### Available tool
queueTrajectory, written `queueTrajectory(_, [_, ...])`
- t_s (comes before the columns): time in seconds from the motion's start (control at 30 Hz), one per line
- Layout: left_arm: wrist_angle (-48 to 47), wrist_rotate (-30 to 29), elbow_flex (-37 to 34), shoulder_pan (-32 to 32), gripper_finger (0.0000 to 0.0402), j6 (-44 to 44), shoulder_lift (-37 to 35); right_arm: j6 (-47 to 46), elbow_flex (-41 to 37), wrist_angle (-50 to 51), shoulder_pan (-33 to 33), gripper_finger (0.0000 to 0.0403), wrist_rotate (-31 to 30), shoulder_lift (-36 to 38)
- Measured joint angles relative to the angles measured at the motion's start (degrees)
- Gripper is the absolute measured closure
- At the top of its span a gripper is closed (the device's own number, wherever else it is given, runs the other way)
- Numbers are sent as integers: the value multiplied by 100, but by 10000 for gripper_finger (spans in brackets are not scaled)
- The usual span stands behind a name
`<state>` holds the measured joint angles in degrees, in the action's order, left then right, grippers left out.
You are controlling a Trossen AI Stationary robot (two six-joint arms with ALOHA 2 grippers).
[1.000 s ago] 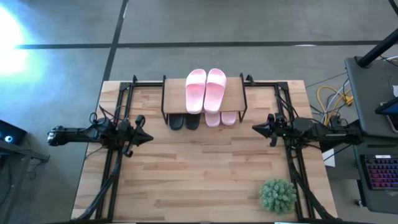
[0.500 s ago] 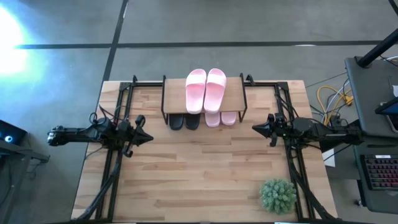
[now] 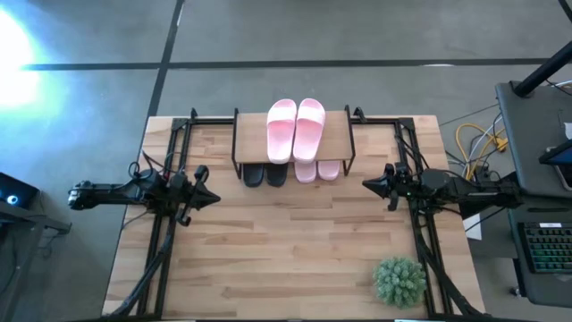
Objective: Pick and place slides into the shelf
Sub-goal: Return to Home Position
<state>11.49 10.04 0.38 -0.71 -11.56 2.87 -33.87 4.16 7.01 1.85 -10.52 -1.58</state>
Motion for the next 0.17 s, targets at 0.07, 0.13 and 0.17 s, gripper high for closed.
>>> queueTrajectory(0.07, [-2, 1, 0, 0, 402, 0, 12, -1, 0, 0, 0, 394, 0, 0])
queueTrajectory(0.13, [0, 0, 0, -2, 402, 1, 8, -1, 0, 0, 0, 394, 0, 0])
queueTrajectory(0.17, [0, 0, 0, 0, 402, -1, 12, -1, 0, 0, 0, 394, 0, 0])
